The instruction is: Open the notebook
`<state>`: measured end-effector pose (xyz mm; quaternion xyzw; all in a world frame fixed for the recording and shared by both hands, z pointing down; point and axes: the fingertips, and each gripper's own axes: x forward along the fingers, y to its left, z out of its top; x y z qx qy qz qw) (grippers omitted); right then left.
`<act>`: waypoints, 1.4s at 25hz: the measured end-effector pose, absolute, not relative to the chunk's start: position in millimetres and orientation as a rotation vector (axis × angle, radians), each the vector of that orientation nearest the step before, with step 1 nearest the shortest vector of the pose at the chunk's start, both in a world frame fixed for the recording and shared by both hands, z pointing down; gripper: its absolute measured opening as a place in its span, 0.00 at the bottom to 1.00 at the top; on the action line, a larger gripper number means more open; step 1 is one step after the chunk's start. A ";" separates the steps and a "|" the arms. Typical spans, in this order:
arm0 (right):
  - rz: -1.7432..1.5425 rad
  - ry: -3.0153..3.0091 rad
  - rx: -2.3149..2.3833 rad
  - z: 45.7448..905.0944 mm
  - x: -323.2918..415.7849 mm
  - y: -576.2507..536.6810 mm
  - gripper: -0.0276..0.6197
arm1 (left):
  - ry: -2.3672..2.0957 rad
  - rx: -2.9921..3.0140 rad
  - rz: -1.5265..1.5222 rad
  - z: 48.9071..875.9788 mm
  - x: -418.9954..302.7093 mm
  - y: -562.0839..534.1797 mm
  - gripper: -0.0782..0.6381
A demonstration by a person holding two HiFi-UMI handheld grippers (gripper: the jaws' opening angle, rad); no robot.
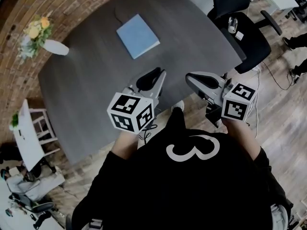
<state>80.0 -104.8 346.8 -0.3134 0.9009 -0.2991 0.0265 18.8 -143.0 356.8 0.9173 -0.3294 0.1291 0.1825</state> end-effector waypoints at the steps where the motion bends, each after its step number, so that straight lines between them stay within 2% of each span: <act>1: -0.938 2.781 -0.966 350.2 79.5 -113.6 0.05 | -0.935 2.588 0.381 360.4 19.1 -154.0 0.21; 6: -0.991 2.764 -0.969 367.4 81.1 -154.7 0.05 | -0.987 2.585 0.462 379.3 20.1 -206.2 0.24; 9: -1.047 2.740 -0.960 378.4 81.6 -173.0 0.05 | -1.020 2.586 0.527 396.1 20.0 -232.0 0.31; 18: -1.181 2.658 -0.989 406.4 100.2 -208.7 0.05 | -1.050 2.588 0.722 448.6 29.6 -285.7 0.39; 26: -1.260 2.627 -1.042 431.9 117.1 -216.2 0.05 | -1.189 2.645 0.985 484.8 35.4 -317.4 0.42; 35: -1.311 2.606 -1.049 447.6 121.5 -218.6 0.05 | -1.291 2.635 1.101 510.2 37.2 -337.7 0.44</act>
